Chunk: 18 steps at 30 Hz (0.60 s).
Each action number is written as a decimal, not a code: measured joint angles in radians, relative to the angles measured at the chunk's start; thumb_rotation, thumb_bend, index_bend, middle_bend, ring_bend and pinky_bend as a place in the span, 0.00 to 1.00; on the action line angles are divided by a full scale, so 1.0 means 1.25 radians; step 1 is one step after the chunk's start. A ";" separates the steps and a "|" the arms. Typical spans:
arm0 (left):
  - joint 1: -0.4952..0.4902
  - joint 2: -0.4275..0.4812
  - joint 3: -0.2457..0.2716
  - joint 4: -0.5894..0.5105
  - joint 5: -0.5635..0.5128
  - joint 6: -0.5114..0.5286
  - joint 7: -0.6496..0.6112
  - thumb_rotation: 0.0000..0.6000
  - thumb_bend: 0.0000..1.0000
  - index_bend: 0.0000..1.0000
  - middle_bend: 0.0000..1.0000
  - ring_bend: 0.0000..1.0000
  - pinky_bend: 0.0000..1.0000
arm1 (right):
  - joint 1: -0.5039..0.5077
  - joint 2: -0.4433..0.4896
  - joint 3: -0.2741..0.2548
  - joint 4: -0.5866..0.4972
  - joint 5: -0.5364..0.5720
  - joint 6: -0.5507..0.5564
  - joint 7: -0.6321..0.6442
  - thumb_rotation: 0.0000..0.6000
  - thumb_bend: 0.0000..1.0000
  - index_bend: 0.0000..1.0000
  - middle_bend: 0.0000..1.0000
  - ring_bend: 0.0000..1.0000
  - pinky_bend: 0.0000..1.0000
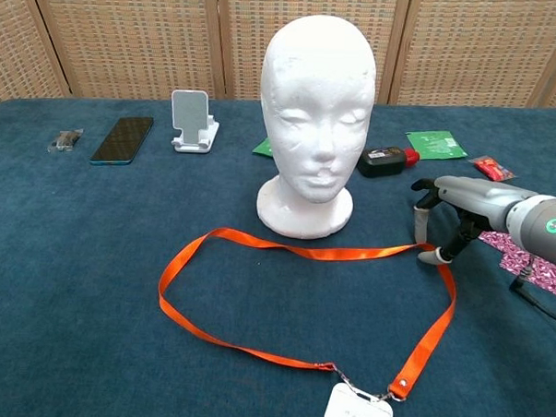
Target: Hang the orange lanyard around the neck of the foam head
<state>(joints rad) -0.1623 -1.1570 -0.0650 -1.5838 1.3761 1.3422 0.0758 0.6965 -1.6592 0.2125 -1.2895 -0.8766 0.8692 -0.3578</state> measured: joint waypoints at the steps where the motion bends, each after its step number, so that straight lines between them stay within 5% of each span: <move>1: 0.000 0.000 0.000 0.000 0.000 0.000 0.000 1.00 0.00 0.00 0.00 0.00 0.00 | 0.001 -0.001 0.000 0.001 -0.001 0.000 0.001 1.00 0.53 0.58 0.00 0.00 0.00; 18: -0.003 0.001 0.002 -0.001 0.000 -0.001 -0.002 1.00 0.00 0.00 0.00 0.00 0.00 | 0.010 -0.017 -0.008 0.012 -0.007 0.005 -0.003 1.00 0.68 0.65 0.00 0.00 0.00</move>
<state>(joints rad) -0.1656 -1.1563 -0.0625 -1.5846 1.3761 1.3406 0.0738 0.7092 -1.6801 0.2024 -1.2746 -0.8855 0.8752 -0.3612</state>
